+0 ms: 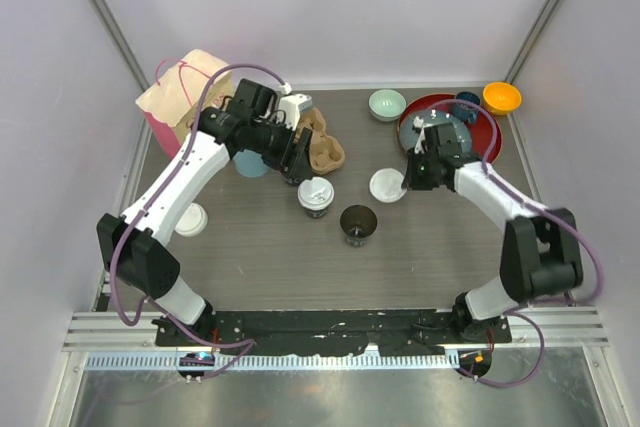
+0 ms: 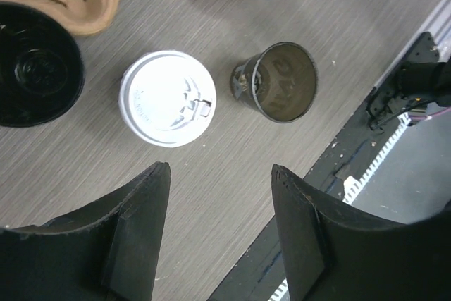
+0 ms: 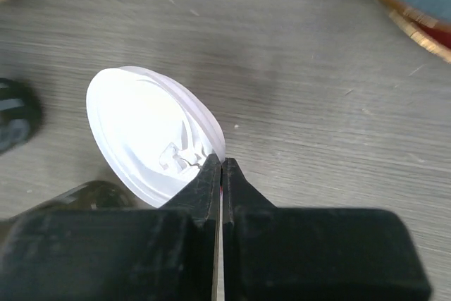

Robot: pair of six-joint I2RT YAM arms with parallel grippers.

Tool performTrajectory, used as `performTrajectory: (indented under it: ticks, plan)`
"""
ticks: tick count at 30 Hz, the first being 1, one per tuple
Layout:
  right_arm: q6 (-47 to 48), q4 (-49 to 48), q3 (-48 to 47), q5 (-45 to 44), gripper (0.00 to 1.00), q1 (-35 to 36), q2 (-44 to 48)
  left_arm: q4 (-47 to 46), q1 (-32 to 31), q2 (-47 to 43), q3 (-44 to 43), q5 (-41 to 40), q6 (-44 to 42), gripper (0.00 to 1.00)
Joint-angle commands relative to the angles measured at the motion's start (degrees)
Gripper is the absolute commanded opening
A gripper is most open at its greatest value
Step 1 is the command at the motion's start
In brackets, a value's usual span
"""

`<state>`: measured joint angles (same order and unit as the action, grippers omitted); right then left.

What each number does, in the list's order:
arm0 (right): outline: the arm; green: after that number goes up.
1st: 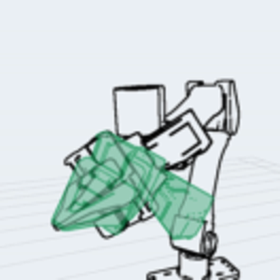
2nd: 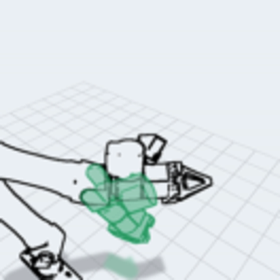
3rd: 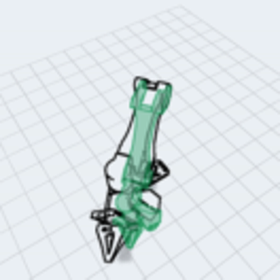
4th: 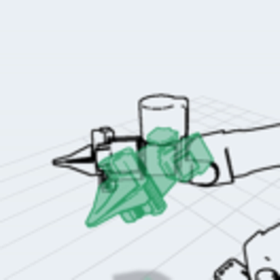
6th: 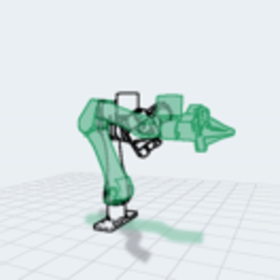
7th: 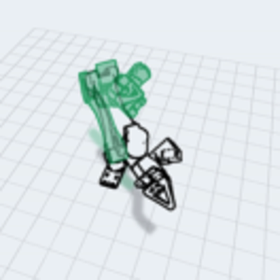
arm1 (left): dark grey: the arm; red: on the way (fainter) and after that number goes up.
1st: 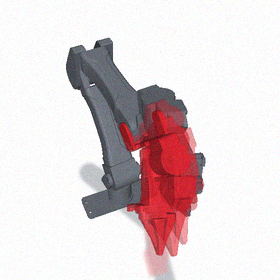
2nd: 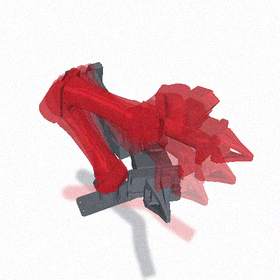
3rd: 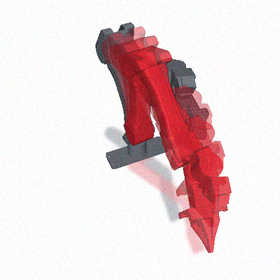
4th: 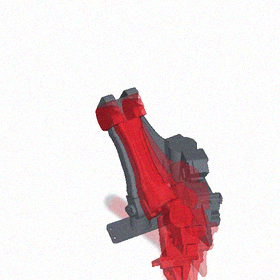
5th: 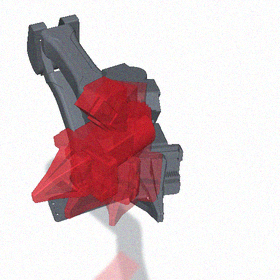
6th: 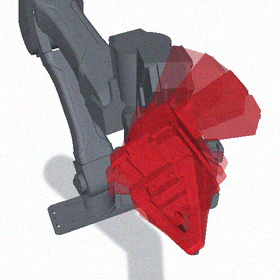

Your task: Pack the takeout coffee

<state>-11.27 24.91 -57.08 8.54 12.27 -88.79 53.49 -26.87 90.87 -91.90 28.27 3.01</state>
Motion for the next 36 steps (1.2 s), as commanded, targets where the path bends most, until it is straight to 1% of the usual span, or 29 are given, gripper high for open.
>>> performTrajectory:
  ticks: [1, 2, 3, 6, 7, 10, 13, 16, 19, 20, 21, 22, 26, 29, 30, 32, 33, 35, 36]
  plan:
    - [5.9, -5.1, 0.2, -1.4, 0.01, 3.3, 16.2, 0.4, -0.5, 1.2, -4.9, 6.0, 1.4, 0.64]
    - [7.6, -7.1, 0.7, -0.7, 0.01, 4.0, 18.6, 0.5, -1.4, 1.5, -6.0, 6.4, 1.3, 0.65]
    - [8.4, -8.0, 1.3, -0.4, 0.01, 4.7, 23.4, 0.4, -2.0, 1.9, -6.4, 6.8, 1.3, 0.67]
    - [10.3, -11.1, 2.6, 1.7, 0.01, 7.0, 30.4, -0.5, -4.5, 2.6, -8.6, 8.7, 1.6, 0.72]
    - [10.6, -11.5, 2.8, 2.4, 0.01, 7.6, 31.6, -0.5, -5.1, 2.7, -9.3, 8.6, 1.4, 0.75]
    - [11.0, -11.3, 2.0, 5.7, 0.01, 8.2, 33.9, -2.0, -8.2, 2.1, -11.6, 7.3, 0.5, 0.78]
    - [12.8, -10.4, 1.4, 6.4, 0.01, 9.6, 34.5, -5.1, -10.9, 0.0, -11.1, 7.1, 0.0, 0.81]
    - [13.2, -10.4, 1.4, 8.4, 0.01, 10.4, 35.3, -7.8, -11.8, -1.6, -9.7, 6.3, -0.2, 0.83]
    - [13.3, -11.5, 1.6, 11.2, 0.01, 11.1, 35.7, -9.3, -12.1, -1.4, -9.3, 3.0, 0.3, 0.83]
    - [13.4, -12.0, 1.7, 12.0, 0.01, 11.1, 35.9, -9.5, -12.5, -1.1, -9.2, 1.0, 0.1, 0.83]
    - [13.4, -12.4, 1.8, 12.6, 0.01, 11.2, 36.1, -9.9, -12.5, -0.5, -9.1, -2.7, -0.3, 0.82]
    - [13.4, -12.9, 2.1, 13.8, 0.01, 11.2, 36.4, -10.0, -12.6, -0.3, -9.0, -3.9, -0.8, 0.82]
    - [13.4, -14.3, 2.6, 16.9, 0.01, 11.1, 36.7, -10.8, -12.8, 1.0, -9.6, -4.5, -1.2, 0.78]
    - [13.3, -14.7, 2.8, 17.7, 0.01, 11.2, 36.6, -10.9, -12.9, 1.4, -10.1, -2.1, -0.8, 0.67]
    - [13.3, -14.8, 2.9, 17.7, 0.01, 11.2, 36.6, -10.8, -12.9, 1.3, -10.1, -1.1, -0.9, 0.58]
    - [13.3, -15.3, 3.4, 17.9, 0.01, 11.2, 36.5, -11.1, -12.9, 1.2, -9.6, 2.1, -0.5, 0.49]
    - [13.1, -15.6, 3.7, 17.9, 0.01, 11.1, 36.5, -11.2, -12.9, 1.1, -9.4, 3.5, -0.1, 0.41]
    - [12.9, -16.4, 4.0, 18.1, 0.01, 11.2, 36.5, -11.7, -12.9, 0.8, -8.3, 6.3, 0.6, 0.32]
    - [12.8, -16.6, 4.2, 18.1, 0.01, 11.1, 36.4, -11.7, -12.9, 0.8, -8.1, 7.1, 0.7, 0.21]
